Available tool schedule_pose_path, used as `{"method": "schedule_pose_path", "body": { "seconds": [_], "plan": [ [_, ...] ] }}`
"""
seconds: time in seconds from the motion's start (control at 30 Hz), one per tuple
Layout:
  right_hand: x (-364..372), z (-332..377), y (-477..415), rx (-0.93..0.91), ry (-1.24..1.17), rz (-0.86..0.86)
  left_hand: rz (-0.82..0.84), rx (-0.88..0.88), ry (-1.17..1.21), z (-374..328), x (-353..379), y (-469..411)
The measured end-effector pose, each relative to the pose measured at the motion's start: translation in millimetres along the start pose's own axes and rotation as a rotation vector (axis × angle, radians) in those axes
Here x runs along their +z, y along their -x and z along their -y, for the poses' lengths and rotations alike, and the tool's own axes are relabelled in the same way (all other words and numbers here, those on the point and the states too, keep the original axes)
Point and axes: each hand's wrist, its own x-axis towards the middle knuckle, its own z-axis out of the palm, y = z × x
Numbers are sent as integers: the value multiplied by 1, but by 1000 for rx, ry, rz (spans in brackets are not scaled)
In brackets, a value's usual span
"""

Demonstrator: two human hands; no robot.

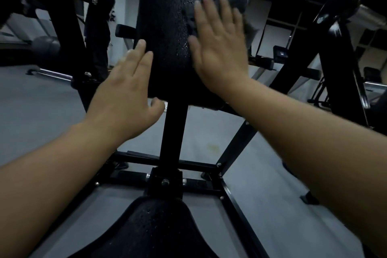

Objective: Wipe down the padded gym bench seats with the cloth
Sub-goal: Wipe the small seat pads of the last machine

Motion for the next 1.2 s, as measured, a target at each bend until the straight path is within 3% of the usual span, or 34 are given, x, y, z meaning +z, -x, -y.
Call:
{"method": "schedule_pose_path", "body": {
  "seconds": [0.13, 0.2, 0.27, 0.4, 0.5, 0.57, 0.63, 0.7, 0.8, 0.87, 0.97, 1.1, 1.2],
  "plan": [
    [3, 5, 40, -320, -3, 135, 5, -28, 74, 0, -8, -3],
    [-4, -17, 35, -302, 7, 159, 33, -17, 71, 2, -13, 1],
    [-10, -23, 9, -156, 4, 134, 78, -17, 44, 7, -14, 11],
    [-6, 30, -37, 13, -32, 65, 130, -54, 16, 20, -12, 31],
    [10, 70, -2, -229, -67, 96, 142, -57, -1, 27, -14, 39],
    [11, 59, 27, -382, -32, 157, 138, -45, -10, 28, -19, 41],
    [6, 31, 23, -394, 6, 142, 122, -23, -4, 27, -24, 40],
    [0, 21, 3, -283, 23, 84, 111, -12, 6, 27, -24, 40],
    [7, 57, -11, -164, 28, 46, 123, -35, 17, 27, -14, 42],
    [17, 74, 7, -302, 24, 72, 143, -53, 23, 27, -9, 44],
    [18, 37, 48, -478, 72, 98, 150, -46, 21, 21, -8, 46],
    [4, -16, 60, -357, 88, 91, 122, -4, 47, 11, -8, 44],
    [11, 15, 53, -171, 2, 0, 128, 12, 51, 5, -4, 44]
  ]
}}
